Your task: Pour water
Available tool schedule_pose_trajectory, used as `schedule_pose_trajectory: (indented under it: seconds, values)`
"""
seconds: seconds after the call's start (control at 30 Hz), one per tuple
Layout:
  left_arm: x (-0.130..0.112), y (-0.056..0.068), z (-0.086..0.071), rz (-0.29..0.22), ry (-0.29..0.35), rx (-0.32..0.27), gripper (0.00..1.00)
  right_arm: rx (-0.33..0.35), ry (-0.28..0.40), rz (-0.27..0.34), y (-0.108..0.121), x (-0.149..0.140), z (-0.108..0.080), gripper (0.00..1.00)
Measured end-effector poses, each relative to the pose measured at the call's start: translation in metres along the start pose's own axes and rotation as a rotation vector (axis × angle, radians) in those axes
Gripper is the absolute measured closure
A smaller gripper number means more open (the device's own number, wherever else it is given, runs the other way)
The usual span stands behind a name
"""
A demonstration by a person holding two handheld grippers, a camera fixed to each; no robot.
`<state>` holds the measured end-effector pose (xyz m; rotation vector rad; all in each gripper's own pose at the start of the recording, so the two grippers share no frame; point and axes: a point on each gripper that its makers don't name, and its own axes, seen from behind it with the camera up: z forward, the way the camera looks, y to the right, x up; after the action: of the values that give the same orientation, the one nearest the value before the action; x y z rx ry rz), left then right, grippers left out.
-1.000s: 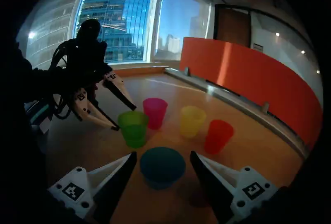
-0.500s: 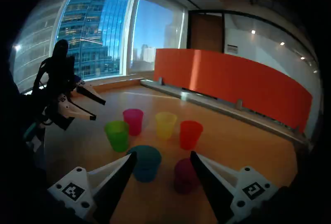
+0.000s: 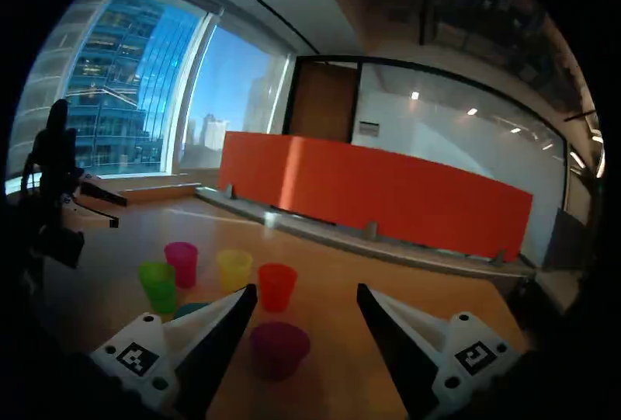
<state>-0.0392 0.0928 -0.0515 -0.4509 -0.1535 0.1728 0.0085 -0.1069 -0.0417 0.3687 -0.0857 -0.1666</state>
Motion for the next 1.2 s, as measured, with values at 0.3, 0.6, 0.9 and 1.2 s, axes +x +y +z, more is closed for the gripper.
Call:
schedule_pose_trajectory:
  seconds: [0.3,0.6,0.9,1.2]
  values:
    - [0.035,-0.012,-0.009,0.006,0.136,0.101,0.02,-0.157,0.110,0.064,0.038,0.025,-0.006,0.00]
    - [0.045,-0.046,-0.022,-0.045,0.212,0.294,0.02,-0.294,0.149,0.110,0.067,0.012,-0.017,0.00]
    - [0.028,-0.055,-0.025,-0.096,0.233,0.375,0.02,-0.381,0.152,0.132,0.082,-0.007,-0.031,0.00]
    - [0.017,-0.062,-0.018,-0.130,0.219,0.401,0.02,-0.420,0.142,0.143,0.087,-0.019,-0.037,0.00]
